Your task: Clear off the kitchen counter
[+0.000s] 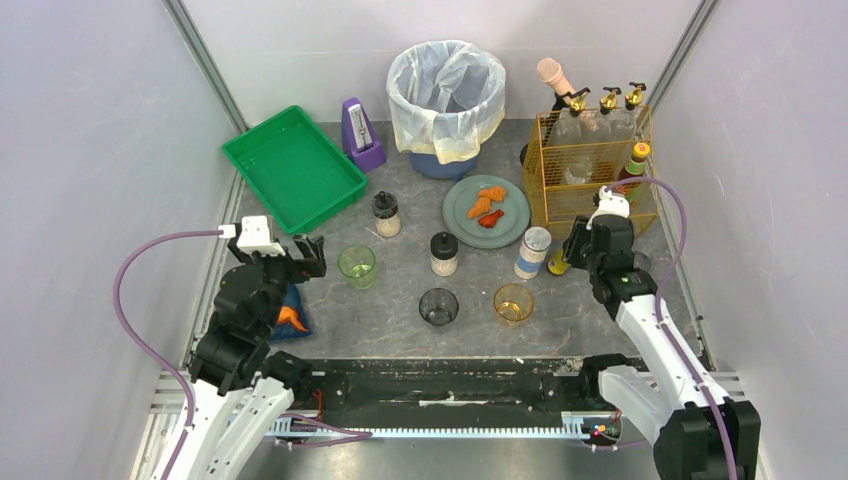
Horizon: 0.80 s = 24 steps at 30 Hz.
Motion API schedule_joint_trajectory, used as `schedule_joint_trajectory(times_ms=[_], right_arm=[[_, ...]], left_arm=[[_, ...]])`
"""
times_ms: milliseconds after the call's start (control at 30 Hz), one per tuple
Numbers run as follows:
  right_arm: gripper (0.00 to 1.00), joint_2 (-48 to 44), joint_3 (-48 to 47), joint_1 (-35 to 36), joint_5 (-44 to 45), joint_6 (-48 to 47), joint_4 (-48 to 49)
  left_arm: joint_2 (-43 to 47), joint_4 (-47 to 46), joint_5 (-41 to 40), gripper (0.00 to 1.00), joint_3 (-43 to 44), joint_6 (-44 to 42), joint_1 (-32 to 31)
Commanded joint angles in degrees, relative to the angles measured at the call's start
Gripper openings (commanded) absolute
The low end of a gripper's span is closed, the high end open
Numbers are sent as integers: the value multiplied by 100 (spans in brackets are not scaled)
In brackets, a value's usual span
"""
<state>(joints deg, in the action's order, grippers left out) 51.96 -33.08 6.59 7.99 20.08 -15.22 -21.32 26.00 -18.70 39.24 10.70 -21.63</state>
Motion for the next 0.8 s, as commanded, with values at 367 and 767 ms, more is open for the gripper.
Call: schedule_joint_trajectory(times_ms=[367, 767], right_arm=[[0, 16, -2187, 8, 171, -269, -266], [0, 1275, -3614, -12, 1338, -834, 594]], left_arm=[[-30, -227, 103, 94, 11, 13, -20], [-48, -200, 16, 94, 19, -31, -14]])
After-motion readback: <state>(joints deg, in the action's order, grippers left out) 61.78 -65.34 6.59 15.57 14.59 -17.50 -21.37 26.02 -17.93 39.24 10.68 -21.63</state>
